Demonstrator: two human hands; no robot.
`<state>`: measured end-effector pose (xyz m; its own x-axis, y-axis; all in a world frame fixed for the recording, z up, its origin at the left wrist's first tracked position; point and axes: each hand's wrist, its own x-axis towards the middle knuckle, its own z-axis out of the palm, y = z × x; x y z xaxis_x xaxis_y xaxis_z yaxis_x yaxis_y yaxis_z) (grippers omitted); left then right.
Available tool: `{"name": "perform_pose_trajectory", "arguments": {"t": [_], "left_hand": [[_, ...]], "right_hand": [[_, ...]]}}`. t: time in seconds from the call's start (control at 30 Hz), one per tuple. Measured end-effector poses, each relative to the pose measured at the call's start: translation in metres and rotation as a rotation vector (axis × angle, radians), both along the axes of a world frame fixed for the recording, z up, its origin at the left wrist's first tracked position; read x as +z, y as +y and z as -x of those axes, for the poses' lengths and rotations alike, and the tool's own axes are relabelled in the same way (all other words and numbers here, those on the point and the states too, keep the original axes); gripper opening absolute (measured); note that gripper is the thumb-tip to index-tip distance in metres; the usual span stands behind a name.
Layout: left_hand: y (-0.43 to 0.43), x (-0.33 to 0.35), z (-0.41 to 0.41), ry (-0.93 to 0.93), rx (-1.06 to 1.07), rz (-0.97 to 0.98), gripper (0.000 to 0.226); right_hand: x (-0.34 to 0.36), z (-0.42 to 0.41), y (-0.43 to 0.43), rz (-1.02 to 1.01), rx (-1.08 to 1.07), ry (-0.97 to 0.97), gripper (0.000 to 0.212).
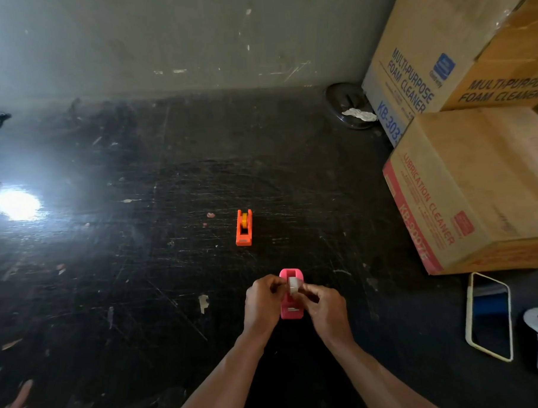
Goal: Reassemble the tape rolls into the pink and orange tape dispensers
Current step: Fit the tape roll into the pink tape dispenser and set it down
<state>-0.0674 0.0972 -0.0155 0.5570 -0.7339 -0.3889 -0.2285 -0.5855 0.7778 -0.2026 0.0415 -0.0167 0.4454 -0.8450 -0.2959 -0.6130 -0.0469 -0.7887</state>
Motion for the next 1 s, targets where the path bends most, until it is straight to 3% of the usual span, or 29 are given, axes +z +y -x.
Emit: {"name": "perform_pose_trajectory", "arguments": {"t": [0.3, 0.6, 1.0], "left_hand": [[0.0, -0.002, 0.004, -0.079, 0.034, 0.024, 0.01], [-0.002, -0.011, -0.003, 0.062, 0.128, 0.055, 0.014], [0.01, -0.018, -0.017, 0.084, -0.118, 0.113, 0.037]], "right_hand": [[-0.008, -0.006, 0.002, 0.033, -0.047, 0.029, 0.019], [-0.008, -0.011, -0.001, 0.043, -0.104, 0.052, 0.021], [0.002, -0.017, -0.018, -0.104, -0.157, -0.117, 0.008]]}}
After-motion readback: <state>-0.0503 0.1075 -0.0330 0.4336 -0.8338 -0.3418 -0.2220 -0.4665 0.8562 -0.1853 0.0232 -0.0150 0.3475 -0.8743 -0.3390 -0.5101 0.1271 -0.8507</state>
